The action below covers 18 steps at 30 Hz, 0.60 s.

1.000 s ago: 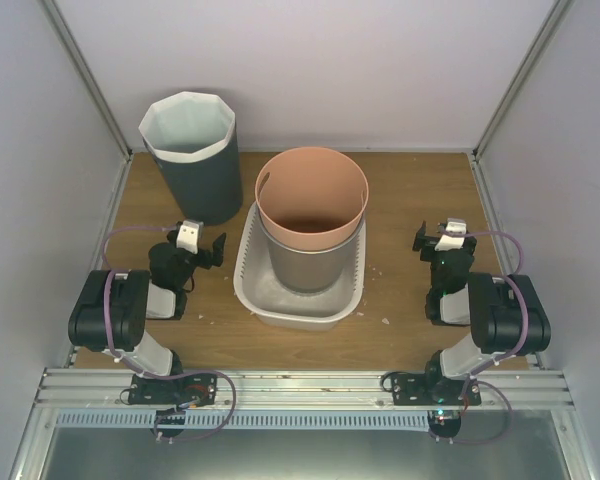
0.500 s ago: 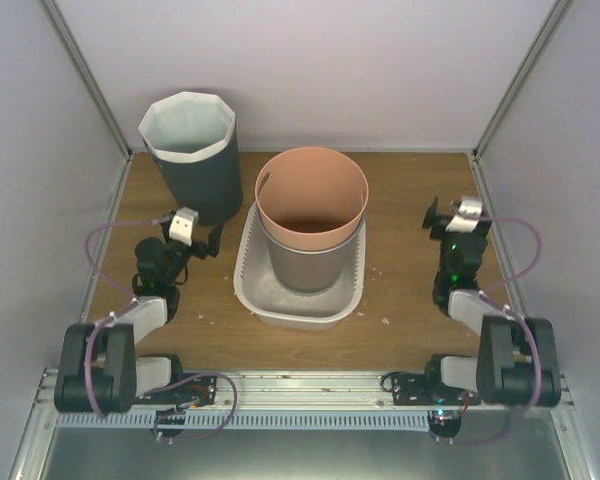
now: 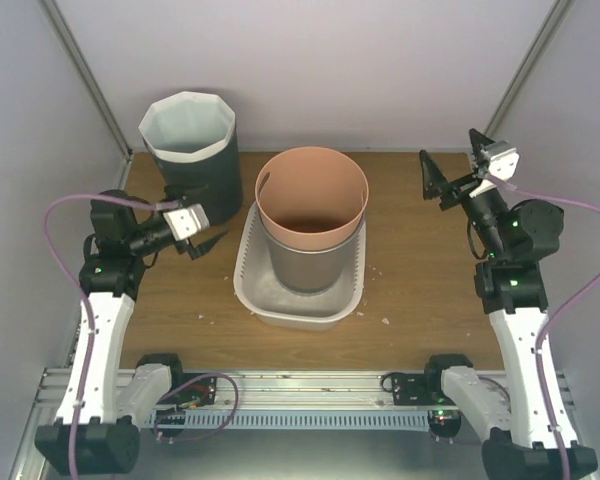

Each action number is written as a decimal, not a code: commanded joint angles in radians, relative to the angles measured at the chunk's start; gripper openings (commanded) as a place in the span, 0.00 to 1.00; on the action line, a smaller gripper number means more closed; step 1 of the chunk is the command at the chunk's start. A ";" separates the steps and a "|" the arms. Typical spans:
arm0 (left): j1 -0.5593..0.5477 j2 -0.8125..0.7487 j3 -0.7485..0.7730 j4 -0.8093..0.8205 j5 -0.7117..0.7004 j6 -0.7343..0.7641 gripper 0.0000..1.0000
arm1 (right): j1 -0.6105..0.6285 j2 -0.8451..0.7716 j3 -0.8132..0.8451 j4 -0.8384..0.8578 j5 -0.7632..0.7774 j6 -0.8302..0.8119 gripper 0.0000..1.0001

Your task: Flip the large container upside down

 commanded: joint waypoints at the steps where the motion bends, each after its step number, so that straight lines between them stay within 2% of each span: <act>1: -0.056 -0.031 0.136 -0.603 0.211 0.503 0.99 | 0.014 0.043 0.099 -0.407 -0.167 0.199 0.94; 3: -0.124 -0.033 0.136 -0.689 0.195 0.579 0.99 | 0.014 0.069 0.124 -0.495 -0.217 0.322 0.94; 5: -0.199 -0.048 0.091 -0.705 0.146 0.642 0.99 | 0.014 0.096 0.115 -0.505 -0.329 0.452 0.91; 9: -0.379 -0.154 -0.102 -0.513 -0.015 0.633 0.99 | 0.019 0.141 0.078 -0.414 -0.544 0.674 0.79; 14: -0.601 -0.246 -0.275 -0.315 -0.223 0.658 0.99 | 0.020 0.157 0.096 -0.423 -0.613 0.789 0.81; 18: -0.693 -0.222 -0.340 -0.172 -0.310 0.658 0.99 | 0.020 0.166 0.000 -0.232 -0.780 1.012 0.78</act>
